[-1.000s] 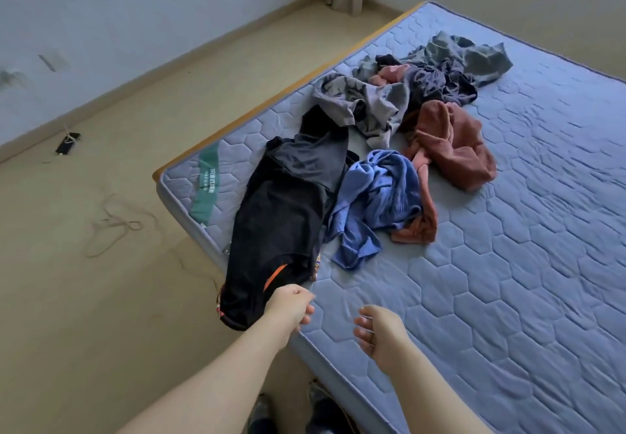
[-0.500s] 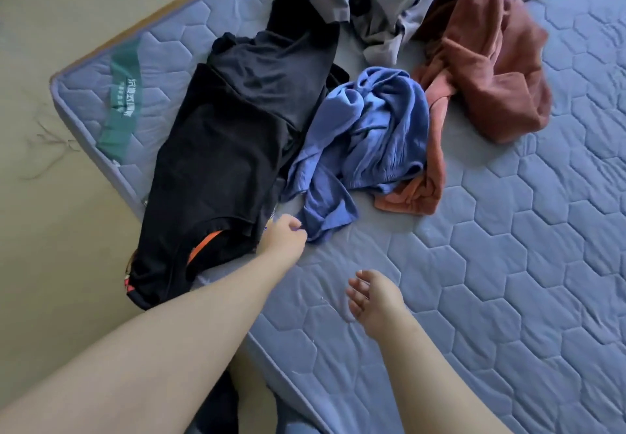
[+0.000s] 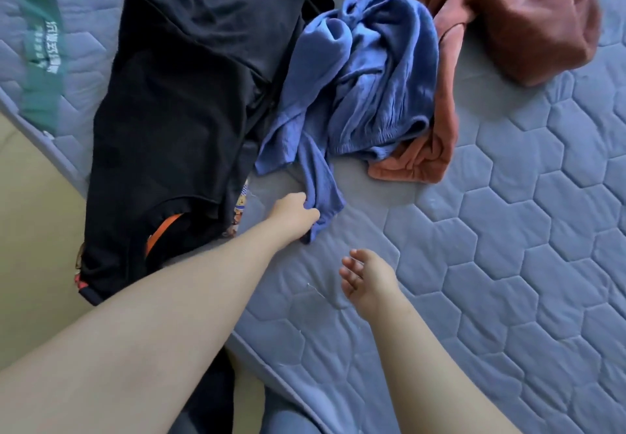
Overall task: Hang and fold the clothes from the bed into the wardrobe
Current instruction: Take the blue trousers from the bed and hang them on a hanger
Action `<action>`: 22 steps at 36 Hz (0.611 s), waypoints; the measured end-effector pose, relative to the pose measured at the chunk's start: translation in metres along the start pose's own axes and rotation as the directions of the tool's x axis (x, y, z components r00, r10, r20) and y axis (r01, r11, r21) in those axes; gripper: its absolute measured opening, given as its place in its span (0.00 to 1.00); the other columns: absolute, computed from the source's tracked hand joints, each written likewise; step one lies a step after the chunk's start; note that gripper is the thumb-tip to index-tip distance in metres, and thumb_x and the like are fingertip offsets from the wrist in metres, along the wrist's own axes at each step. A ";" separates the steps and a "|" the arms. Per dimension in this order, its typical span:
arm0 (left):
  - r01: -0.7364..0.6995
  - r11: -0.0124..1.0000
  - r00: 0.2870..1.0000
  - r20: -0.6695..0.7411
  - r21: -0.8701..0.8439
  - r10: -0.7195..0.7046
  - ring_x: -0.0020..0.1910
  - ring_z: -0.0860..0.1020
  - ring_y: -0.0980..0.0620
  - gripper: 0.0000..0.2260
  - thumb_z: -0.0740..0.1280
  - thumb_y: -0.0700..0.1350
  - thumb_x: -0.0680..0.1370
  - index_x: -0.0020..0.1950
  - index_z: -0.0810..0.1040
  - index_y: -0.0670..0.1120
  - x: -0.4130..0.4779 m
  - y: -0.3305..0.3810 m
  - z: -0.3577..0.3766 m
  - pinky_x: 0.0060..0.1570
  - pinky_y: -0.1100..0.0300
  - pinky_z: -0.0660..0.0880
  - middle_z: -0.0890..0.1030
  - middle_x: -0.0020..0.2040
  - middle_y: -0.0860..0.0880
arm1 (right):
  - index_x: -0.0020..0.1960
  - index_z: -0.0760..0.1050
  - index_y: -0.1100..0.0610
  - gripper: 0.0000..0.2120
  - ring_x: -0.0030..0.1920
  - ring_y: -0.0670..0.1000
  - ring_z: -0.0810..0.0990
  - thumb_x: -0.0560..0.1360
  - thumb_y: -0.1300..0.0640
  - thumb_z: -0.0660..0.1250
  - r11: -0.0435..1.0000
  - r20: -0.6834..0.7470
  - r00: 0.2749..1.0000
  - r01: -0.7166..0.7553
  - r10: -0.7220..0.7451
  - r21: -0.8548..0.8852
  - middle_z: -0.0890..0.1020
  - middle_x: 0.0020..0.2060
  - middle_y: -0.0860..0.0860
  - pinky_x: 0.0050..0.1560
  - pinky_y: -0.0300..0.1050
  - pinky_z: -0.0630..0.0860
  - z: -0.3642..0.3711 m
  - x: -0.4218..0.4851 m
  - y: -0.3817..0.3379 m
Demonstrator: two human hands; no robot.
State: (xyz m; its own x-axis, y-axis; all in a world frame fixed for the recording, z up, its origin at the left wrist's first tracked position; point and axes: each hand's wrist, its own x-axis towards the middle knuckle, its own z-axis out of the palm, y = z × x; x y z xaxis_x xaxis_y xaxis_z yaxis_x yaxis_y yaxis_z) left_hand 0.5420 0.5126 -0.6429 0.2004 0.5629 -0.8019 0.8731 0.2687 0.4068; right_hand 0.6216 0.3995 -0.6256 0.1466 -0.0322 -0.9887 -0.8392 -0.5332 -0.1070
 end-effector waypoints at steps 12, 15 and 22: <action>-0.238 0.953 0.967 -0.040 0.186 0.250 0.43 0.68 0.46 0.13 0.58 0.42 0.73 0.30 0.60 0.46 -0.096 -0.004 -0.050 0.39 0.58 0.62 0.64 0.35 0.51 | 0.48 0.74 0.53 0.08 0.36 0.48 0.75 0.80 0.52 0.58 0.985 0.185 0.970 0.167 -0.157 -0.036 0.78 0.40 0.49 0.37 0.39 0.69 0.017 -0.076 -0.007; -0.372 0.869 0.922 0.235 0.327 0.306 0.42 0.67 0.49 0.13 0.59 0.40 0.74 0.31 0.61 0.46 -0.133 0.018 -0.062 0.30 0.64 0.61 0.64 0.34 0.53 | 0.59 0.73 0.55 0.14 0.46 0.52 0.81 0.80 0.49 0.57 0.968 0.321 0.913 0.244 -0.250 0.061 0.82 0.50 0.55 0.45 0.43 0.77 0.029 -0.109 -0.015; -0.345 0.933 0.898 0.253 -0.099 0.359 0.27 0.64 0.54 0.11 0.61 0.35 0.71 0.32 0.63 0.46 -0.189 0.030 -0.095 0.24 0.65 0.61 0.66 0.27 0.50 | 0.41 0.71 0.59 0.09 0.33 0.48 0.71 0.74 0.70 0.60 0.782 0.187 0.762 0.617 -0.621 0.084 0.74 0.32 0.52 0.29 0.35 0.71 0.025 -0.169 -0.031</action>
State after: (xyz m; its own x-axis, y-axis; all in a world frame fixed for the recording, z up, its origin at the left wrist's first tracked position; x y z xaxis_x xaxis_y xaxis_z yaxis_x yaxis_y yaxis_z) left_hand 0.4883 0.4884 -0.4380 0.6058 0.4042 -0.6853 0.7018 0.1343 0.6996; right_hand 0.6095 0.4422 -0.4576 0.5348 0.4641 -0.7061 -0.6102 -0.3659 -0.7027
